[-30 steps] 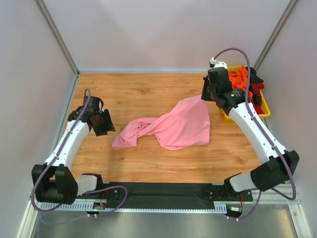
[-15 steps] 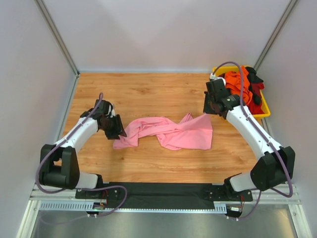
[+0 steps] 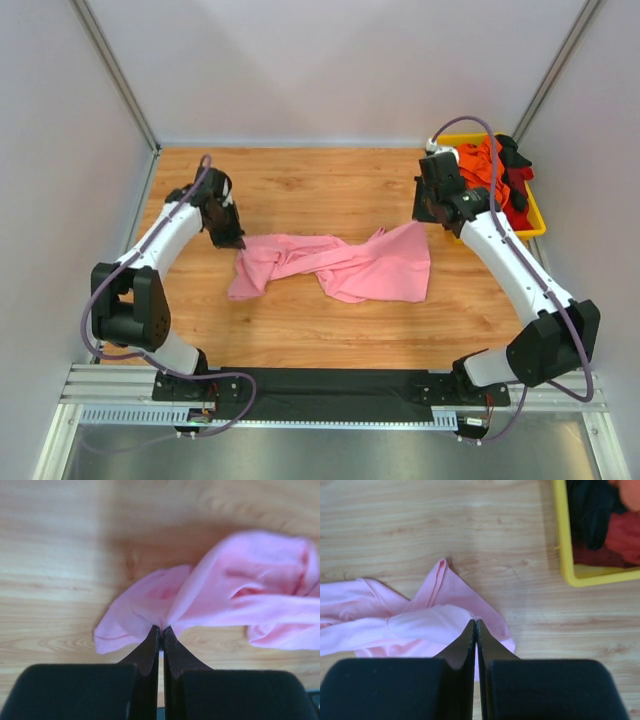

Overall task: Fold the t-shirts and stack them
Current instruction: Flatten the tshirt out

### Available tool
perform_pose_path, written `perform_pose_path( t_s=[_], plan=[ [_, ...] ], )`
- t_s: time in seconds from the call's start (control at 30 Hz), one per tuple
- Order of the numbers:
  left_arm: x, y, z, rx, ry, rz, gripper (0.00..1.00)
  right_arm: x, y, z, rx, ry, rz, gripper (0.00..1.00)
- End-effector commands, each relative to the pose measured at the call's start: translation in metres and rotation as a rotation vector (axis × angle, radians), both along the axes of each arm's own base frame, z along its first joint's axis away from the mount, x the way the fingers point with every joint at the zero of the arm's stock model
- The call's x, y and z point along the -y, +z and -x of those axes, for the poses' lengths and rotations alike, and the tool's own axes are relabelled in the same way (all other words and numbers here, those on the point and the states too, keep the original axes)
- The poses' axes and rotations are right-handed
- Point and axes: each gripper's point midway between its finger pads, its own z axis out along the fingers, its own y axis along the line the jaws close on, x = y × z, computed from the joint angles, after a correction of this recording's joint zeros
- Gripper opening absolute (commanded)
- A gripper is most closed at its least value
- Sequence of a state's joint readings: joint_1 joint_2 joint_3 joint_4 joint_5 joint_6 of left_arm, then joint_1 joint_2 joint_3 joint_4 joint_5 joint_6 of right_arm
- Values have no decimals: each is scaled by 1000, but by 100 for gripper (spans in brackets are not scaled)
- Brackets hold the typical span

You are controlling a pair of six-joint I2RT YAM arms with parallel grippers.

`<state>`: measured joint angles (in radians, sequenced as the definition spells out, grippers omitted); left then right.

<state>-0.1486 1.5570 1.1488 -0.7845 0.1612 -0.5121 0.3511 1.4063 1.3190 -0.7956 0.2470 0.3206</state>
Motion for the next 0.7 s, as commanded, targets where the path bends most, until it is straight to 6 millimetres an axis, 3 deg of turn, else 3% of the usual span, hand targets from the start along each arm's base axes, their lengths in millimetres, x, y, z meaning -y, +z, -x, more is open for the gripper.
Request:
perform_pose_path(
  t_s=[0.0, 0.03, 0.07, 0.1, 0.13, 0.23, 0.3, 0.37, 0.4, 0.47, 0.5, 0.57, 0.6, 0.63, 0.67],
  plan=[
    [-26, 91, -22, 185, 32, -135, 0, 22, 92, -12, 253, -64, 48, 0],
    [-36, 112, -23, 236, 56, -181, 0, 26, 116, -12, 310, -72, 46, 0],
    [-39, 124, -17, 241, 44, -199, 0, 31, 132, -9, 350, -76, 59, 0],
    [-41, 147, -20, 293, 47, -201, 0, 34, 146, -5, 386, -81, 56, 0],
    [-43, 157, -17, 308, 45, -207, 0, 39, 163, 4, 434, -91, 44, 0],
    [-41, 169, -2, 303, 17, -195, 0, 50, 190, 26, 497, -107, 29, 0],
    [-38, 162, 10, 292, 7, -179, 0, 55, 187, 37, 487, -120, 23, 0],
    [-34, 152, 13, 297, -6, -160, 0, 60, 165, 54, 430, -131, 33, 0],
    [-30, 133, 22, 250, -25, -155, 0, 61, 152, 59, 400, -145, 19, 0],
    [-15, 118, 29, 238, -44, -93, 0, 62, 133, 76, 359, -146, -4, 0],
    [-4, 89, 44, 171, -80, -74, 0, 62, 103, 81, 296, -143, 5, 0],
    [23, 68, 52, 155, -113, -4, 0, 55, 83, 92, 259, -135, -51, 0],
    [31, 42, 67, 79, -126, 30, 0, 52, 64, 96, 218, -132, -65, 0],
    [39, 33, 65, 74, -113, 74, 2, 50, 56, 99, 197, -127, -74, 0],
    [38, 18, 74, 29, -102, 76, 13, 49, 50, 101, 182, -123, -78, 0]
  ],
)
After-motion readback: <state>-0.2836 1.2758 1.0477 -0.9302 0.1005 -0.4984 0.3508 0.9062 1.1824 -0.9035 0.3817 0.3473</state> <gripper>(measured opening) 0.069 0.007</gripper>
